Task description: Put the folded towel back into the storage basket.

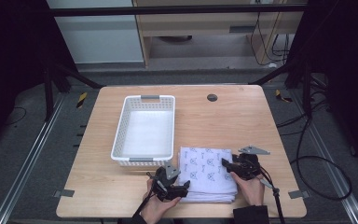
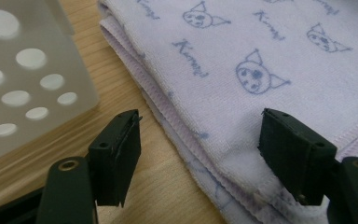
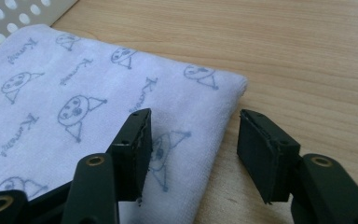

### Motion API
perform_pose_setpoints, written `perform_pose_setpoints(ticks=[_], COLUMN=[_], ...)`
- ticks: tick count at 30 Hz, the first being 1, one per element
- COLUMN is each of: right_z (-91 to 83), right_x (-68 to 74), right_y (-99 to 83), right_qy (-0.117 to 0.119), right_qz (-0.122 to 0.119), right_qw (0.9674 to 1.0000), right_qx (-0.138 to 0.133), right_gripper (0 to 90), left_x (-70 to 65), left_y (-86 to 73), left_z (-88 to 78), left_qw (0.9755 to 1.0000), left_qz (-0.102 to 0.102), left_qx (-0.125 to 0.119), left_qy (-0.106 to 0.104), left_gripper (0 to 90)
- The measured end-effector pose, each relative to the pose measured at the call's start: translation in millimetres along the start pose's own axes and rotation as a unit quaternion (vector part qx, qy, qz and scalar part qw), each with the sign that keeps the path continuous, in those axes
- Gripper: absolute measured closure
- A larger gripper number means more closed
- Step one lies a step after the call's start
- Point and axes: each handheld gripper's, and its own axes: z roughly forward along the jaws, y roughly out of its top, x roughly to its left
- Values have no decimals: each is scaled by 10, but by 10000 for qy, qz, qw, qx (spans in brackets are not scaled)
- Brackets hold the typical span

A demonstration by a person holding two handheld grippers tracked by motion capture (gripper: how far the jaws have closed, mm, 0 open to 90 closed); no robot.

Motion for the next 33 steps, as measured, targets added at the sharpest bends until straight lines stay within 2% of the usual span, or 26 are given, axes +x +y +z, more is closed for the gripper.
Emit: perform_pose_setpoints(ticks=[3, 4, 5, 6, 7, 11, 15, 16, 19, 23, 24, 26, 27, 29, 31, 33], right_z=[9, 13, 21, 21, 27, 29, 29, 28, 28, 25, 24, 22, 22, 20, 17, 11], right_x=[-9, -10, -18, -18, -37, -37, -35, -34, -37, -26, -24, -10, -10, 4, 19, 24], right_y=[-2, -3, -7, -7, -16, -24, -22, -21, -20, -18, -18, -17, -17, -14, -5, 8], right_qy=[44, 61, 114, 114, 213, 296, 352, 376, 454, 478, 488, 474, 474, 445, 413, 407], right_qz=[9, 8, 29, 29, 108, 133, 196, 245, 347, 391, 402, 437, 437, 422, 405, 412], right_qw=[10000, 10000, 9999, 9999, 9997, 9995, 9992, 9990, 9984, 9981, 9980, 9979, 9979, 9981, 9983, 9983], right_qx=[25, 26, 34, 34, 10, -2, 21, 42, 45, 49, 43, 26, 26, 12, 35, 33], right_gripper=[475, 485, 499, 499, 515, 558, 589, 597, 651, 702, 715, 741, 741, 752, 760, 766], left_x=[12, 22, 53, 53, 76, 62, 54, 50, 33, 32, 33, 36, 36, 45, 35, 9], left_y=[-1, -1, -3, -3, -4, -1, 1, 1, 8, 18, 21, 23, 23, 27, 34, 37], left_z=[18, 27, 48, 48, 64, 76, 76, 73, 60, 57, 55, 54, 54, 54, 47, 29], left_qw=[10000, 9999, 9995, 9995, 9991, 9994, 9992, 9991, 9986, 9980, 9977, 9961, 9961, 9950, 9952, 9962], left_qz=[-37, -100, -263, -263, -336, -258, -265, -275, -295, -334, -360, -491, -491, -583, -585, -500], left_qx=[15, 14, 58, 58, 59, 41, 32, 31, 59, 95, 110, 128, 128, 143, 132, 94], left_qy=[-35, -65, -186, -186, -240, -241, -296, -316, -442, -520, -567, -725, -725, -794, -778, -704], left_gripper=[269, 260, 248, 243, 233, 236, 258, 271, 403, 435, 491, 542, 581, 597, 643, 679])
